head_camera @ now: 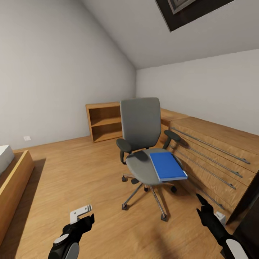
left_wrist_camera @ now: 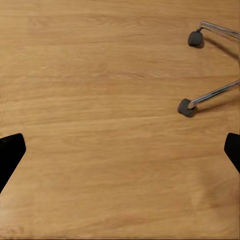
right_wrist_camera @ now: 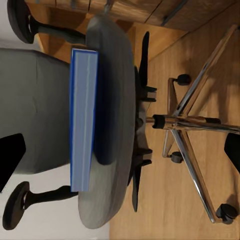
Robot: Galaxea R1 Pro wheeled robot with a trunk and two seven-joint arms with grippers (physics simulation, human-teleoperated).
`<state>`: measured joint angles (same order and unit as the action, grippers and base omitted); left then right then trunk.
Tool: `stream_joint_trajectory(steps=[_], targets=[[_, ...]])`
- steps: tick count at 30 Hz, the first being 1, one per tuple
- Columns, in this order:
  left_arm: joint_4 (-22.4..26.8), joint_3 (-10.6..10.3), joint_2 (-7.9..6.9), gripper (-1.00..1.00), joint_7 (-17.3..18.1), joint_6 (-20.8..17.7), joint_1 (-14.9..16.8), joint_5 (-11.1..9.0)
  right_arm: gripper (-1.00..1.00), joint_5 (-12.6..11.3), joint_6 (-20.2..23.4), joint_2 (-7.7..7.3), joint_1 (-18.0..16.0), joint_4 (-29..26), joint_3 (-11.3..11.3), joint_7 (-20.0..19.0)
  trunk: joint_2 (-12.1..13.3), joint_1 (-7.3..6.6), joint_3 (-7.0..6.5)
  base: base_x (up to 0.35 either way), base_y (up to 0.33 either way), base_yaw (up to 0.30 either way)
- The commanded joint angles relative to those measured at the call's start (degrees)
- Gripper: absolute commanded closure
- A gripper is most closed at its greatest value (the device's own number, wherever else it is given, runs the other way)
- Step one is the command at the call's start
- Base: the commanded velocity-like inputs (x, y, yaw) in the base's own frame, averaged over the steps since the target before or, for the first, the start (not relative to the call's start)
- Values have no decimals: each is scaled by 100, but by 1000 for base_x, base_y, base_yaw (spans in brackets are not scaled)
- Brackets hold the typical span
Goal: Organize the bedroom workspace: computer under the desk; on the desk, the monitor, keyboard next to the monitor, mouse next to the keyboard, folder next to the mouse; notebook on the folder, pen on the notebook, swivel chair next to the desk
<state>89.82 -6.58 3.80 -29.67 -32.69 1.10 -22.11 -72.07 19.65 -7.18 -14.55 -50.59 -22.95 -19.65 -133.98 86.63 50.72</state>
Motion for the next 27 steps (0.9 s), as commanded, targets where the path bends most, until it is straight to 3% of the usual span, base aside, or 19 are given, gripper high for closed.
stream_joint_trajectory(steps=[1, 11, 19, 27], targets=[[-21, -8, -1, -100, -54, -6, 4, -58, -100, -50, 72, 6, -4, 0, -16, -9, -3, -1, 6, 0, 0, 0], [-174, -345, -27, -100, -48, 25, 4, -49, -100, -61, 112, 22, -4, -5, -11, -21, -3, -1, 6, 94, 0, 0], [-258, -360, -32, -100, -50, 41, 4, -48, -100, -62, 105, 23, -4, -57, 1, -29, -3, -1, 6, 96, 20, 0], [-302, -376, -16, -100, -56, 54, 4, -40, -100, -56, 91, 79, -4, -494, 1, -33, 38, -23, -12, 90, 37, 0]])
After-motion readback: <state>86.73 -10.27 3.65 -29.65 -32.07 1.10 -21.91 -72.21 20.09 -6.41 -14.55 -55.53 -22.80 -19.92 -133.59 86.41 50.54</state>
